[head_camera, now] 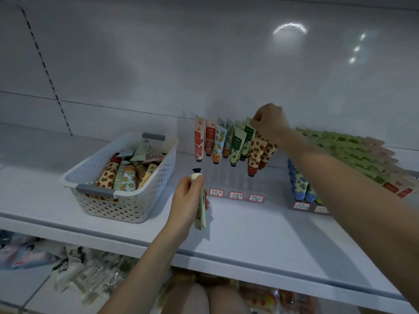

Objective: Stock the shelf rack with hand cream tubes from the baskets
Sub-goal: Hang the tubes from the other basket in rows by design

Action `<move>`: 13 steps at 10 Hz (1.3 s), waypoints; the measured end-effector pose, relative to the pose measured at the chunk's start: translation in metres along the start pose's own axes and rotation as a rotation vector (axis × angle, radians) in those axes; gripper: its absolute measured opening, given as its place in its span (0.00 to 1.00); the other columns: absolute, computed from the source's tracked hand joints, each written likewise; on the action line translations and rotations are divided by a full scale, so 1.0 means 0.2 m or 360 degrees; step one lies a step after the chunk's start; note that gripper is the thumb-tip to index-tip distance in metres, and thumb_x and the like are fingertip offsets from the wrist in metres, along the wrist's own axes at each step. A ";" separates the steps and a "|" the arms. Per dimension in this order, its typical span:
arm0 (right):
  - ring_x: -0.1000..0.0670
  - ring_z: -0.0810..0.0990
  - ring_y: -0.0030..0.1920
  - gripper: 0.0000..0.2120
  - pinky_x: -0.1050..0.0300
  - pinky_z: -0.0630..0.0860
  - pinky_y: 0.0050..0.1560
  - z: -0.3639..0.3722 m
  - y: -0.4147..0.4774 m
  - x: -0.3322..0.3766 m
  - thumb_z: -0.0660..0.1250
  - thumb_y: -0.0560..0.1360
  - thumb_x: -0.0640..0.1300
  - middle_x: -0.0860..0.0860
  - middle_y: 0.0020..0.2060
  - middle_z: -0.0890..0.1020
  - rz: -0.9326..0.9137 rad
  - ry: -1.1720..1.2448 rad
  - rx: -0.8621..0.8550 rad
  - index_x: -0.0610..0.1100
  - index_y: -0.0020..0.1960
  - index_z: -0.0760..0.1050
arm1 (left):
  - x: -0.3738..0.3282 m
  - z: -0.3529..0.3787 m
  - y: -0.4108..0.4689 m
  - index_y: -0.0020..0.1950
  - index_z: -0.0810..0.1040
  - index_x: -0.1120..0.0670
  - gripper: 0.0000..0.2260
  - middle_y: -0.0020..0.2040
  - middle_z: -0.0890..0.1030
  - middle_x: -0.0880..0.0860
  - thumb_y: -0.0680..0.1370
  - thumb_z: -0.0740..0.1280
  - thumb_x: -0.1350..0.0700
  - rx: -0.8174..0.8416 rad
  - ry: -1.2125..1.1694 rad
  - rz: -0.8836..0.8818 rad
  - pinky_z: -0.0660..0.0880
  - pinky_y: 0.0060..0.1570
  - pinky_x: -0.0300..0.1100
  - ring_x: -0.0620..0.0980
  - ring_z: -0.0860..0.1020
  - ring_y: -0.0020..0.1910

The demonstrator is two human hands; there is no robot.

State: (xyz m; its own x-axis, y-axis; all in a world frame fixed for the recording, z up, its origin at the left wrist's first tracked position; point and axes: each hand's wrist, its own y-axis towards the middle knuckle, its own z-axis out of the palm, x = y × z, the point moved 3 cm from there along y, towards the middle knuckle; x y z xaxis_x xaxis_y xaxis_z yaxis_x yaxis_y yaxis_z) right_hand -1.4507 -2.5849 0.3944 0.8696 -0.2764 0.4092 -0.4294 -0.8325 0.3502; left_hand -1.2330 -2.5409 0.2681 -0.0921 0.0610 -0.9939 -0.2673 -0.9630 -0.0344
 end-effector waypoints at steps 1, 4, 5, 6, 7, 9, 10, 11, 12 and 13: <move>0.47 0.74 0.39 0.09 0.60 0.68 0.29 0.03 0.00 -0.01 0.60 0.76 0.36 0.39 0.42 0.80 0.0004 -0.0080 0.0045 0.32 0.48 0.77 | 0.01 0.00 0.00 0.46 0.71 0.55 0.07 0.37 0.75 0.54 0.80 0.59 0.53 -0.0001 -0.0003 -0.0001 0.75 0.44 0.47 0.50 0.75 0.35; 0.45 0.76 0.43 0.08 0.57 0.69 0.40 0.08 0.00 -0.02 0.61 0.77 0.40 0.45 0.42 0.78 0.0033 -0.0320 0.0099 0.39 0.51 0.77 | 0.01 0.00 0.00 0.47 0.71 0.56 0.08 0.36 0.75 0.54 0.80 0.59 0.53 0.0007 -0.0004 -0.0012 0.74 0.41 0.46 0.49 0.74 0.34; 0.44 0.79 0.48 0.09 0.56 0.70 0.41 0.08 0.01 -0.01 0.61 0.77 0.38 0.44 0.47 0.80 0.0040 -0.0354 0.0088 0.40 0.52 0.78 | 0.02 0.00 0.01 0.47 0.71 0.56 0.08 0.36 0.75 0.54 0.80 0.59 0.52 0.0005 0.0003 -0.0018 0.75 0.43 0.47 0.49 0.75 0.34; 0.45 0.77 0.44 0.09 0.57 0.68 0.41 0.10 0.01 0.00 0.61 0.76 0.36 0.43 0.48 0.81 0.0044 -0.0402 0.0113 0.39 0.52 0.78 | 0.02 0.00 0.01 0.49 0.71 0.57 0.08 0.37 0.75 0.54 0.80 0.59 0.52 0.0004 0.0006 -0.0030 0.75 0.42 0.45 0.49 0.75 0.34; 0.44 0.78 0.45 0.09 0.57 0.69 0.41 0.12 0.01 0.02 0.61 0.76 0.36 0.43 0.48 0.81 0.0011 -0.0420 0.0110 0.39 0.52 0.78 | 0.03 0.00 0.01 0.49 0.71 0.57 0.09 0.37 0.75 0.54 0.80 0.59 0.52 0.0003 -0.0001 -0.0038 0.75 0.41 0.44 0.49 0.75 0.34; 0.43 0.79 0.47 0.09 0.57 0.70 0.41 0.13 0.00 0.03 0.62 0.76 0.37 0.43 0.47 0.81 0.0013 -0.0367 0.0109 0.39 0.52 0.79 | 0.01 -0.01 0.01 0.47 0.71 0.55 0.07 0.37 0.75 0.54 0.80 0.59 0.52 0.0001 -0.0012 -0.0021 0.75 0.43 0.47 0.49 0.75 0.34; 0.46 0.76 0.41 0.09 0.58 0.69 0.40 0.12 0.00 0.03 0.61 0.76 0.36 0.45 0.41 0.78 0.0021 -0.0358 0.0103 0.38 0.50 0.79 | 0.00 -0.01 0.00 0.46 0.71 0.54 0.07 0.37 0.75 0.54 0.80 0.59 0.53 -0.0003 -0.0030 -0.0013 0.75 0.45 0.48 0.50 0.74 0.35; 0.46 0.75 0.40 0.08 0.58 0.69 0.39 0.12 0.00 0.02 0.61 0.76 0.36 0.45 0.40 0.79 0.0016 -0.0356 0.0099 0.39 0.49 0.79 | 0.01 -0.01 0.00 0.46 0.71 0.56 0.07 0.37 0.75 0.54 0.80 0.59 0.53 0.0000 -0.0038 -0.0015 0.75 0.45 0.48 0.50 0.74 0.35; 0.46 0.76 0.40 0.08 0.57 0.70 0.39 0.11 -0.01 0.02 0.61 0.76 0.37 0.45 0.39 0.78 0.0004 -0.0346 0.0125 0.39 0.47 0.78 | 0.02 0.00 0.00 0.47 0.71 0.56 0.08 0.37 0.75 0.54 0.80 0.59 0.52 0.0013 -0.0021 -0.0027 0.75 0.43 0.47 0.50 0.74 0.34; 0.44 0.77 0.42 0.08 0.57 0.69 0.39 0.09 -0.01 0.02 0.61 0.77 0.39 0.44 0.41 0.79 -0.0069 -0.0287 0.0127 0.38 0.47 0.77 | 0.02 -0.01 0.00 0.47 0.71 0.56 0.08 0.36 0.75 0.54 0.80 0.59 0.52 0.0006 -0.0026 -0.0024 0.75 0.41 0.44 0.49 0.74 0.34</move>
State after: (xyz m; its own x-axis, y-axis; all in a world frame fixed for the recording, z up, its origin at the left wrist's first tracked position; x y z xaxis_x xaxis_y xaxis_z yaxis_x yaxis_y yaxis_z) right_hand -1.4414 -2.5935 0.3798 0.9196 -0.3148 0.2352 -0.3759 -0.8790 0.2934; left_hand -1.2309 -2.5407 0.2638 -0.1036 0.0801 -0.9914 -0.2724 -0.9609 -0.0492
